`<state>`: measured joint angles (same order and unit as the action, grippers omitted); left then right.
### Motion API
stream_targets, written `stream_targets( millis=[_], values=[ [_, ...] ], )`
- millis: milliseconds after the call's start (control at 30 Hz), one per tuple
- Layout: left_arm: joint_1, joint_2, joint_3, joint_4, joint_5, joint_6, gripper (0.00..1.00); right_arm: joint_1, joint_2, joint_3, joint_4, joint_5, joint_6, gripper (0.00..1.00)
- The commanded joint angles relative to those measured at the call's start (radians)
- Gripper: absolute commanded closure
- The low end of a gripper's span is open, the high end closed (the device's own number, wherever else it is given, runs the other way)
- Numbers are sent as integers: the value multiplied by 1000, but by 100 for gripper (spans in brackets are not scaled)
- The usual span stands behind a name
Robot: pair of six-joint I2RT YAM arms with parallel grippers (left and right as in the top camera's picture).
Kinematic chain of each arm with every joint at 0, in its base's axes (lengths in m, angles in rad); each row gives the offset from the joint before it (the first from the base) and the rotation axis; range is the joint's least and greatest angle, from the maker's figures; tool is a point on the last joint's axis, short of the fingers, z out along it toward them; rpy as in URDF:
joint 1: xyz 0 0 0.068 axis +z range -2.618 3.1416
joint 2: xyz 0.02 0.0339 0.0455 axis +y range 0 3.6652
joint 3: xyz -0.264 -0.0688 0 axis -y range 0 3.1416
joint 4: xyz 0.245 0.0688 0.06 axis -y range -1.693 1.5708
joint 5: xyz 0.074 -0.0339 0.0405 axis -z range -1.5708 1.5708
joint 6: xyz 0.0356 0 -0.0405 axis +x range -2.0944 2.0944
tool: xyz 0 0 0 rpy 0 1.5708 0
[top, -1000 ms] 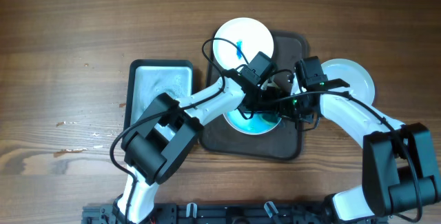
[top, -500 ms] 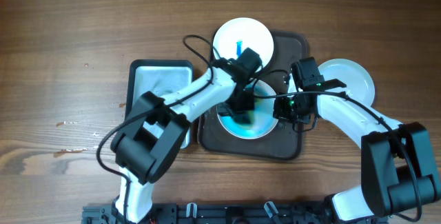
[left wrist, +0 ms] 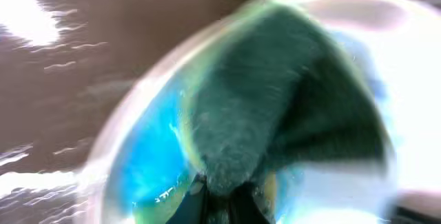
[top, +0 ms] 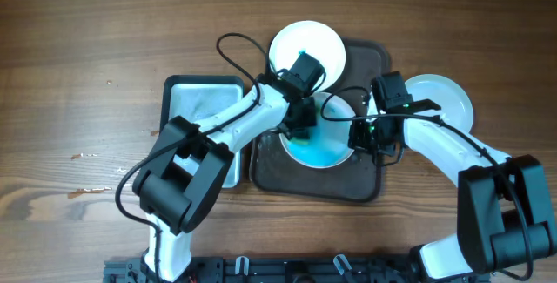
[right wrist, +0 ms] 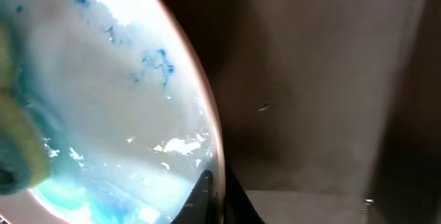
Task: Clean dirty plates on tray and stack at the side
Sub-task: 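Scrub the plate with the sponge while the right gripper holds it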
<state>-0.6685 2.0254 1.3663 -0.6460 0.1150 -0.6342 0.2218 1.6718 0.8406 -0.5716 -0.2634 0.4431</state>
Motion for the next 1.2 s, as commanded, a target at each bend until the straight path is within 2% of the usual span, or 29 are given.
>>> stream_targets(
  millis=[0,233,433,567,667,900,1067,1167],
  values=[
    [-89,48,-11,106,211,-36,96,11,30,-18,-6,61,-24,96],
    [-156,110,-11,182,276,-80,96,11,30,-18,-9,61,-25,96],
    [-148,112,-11,200,316,-21,96,11,30,-18,-9,61,-25,96],
    [-108,112,-11,140,313,0,96,11,30,-18,-10,60,-25,96],
    [-79,106,-11,32,203,3,96,11,30,-18,-9,61,-24,96],
    [-55,70,-11,-223,-212,9,96,11,30,-18,-6,60,-24,96],
    [-36,52,-11,-300,-387,-10,96,11,30,-18,-7,61,-24,96],
    [-9,48,-11,-304,-412,-16,96,11,30,-18,-10,60,-25,96]
  ],
)
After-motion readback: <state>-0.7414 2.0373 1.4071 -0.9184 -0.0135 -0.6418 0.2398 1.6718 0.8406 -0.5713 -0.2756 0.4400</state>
